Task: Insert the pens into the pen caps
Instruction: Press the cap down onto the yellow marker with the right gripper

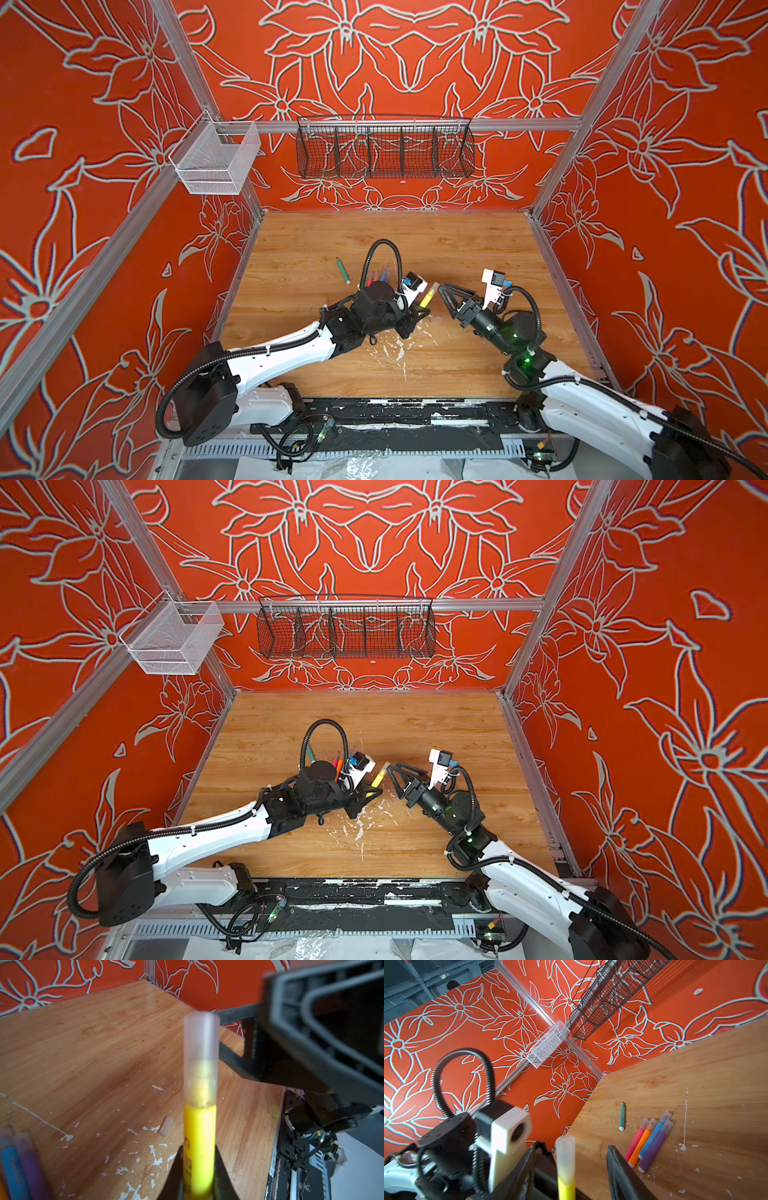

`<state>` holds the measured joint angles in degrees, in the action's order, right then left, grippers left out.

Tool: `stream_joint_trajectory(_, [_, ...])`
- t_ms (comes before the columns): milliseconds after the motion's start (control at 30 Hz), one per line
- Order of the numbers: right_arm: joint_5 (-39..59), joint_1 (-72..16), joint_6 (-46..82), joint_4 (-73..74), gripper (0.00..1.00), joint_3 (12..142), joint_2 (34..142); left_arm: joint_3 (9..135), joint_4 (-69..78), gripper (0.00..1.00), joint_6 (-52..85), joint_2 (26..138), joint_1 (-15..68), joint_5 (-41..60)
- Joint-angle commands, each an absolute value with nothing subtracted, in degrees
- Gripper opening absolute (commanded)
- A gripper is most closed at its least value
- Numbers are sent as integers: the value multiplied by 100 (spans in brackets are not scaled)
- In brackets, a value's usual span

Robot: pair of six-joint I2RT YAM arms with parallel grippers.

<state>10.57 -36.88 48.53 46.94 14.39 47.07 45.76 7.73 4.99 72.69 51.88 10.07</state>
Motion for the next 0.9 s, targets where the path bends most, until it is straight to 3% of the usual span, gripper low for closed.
stream_joint_trajectory(0, [1178,-3575,4995,4412,48,1585,4762,4822,589,0,30,7400,5466,703])
stream_joint_trajectory(533, [1664,-3499,5049,4543,7,1728,5099,4896,613,0,50,7526,5572,563])
stream_joint_trajectory(867, [1697,-3648,4832,4337,6,1843,5093,4883,605,0,132,7501,5564,276])
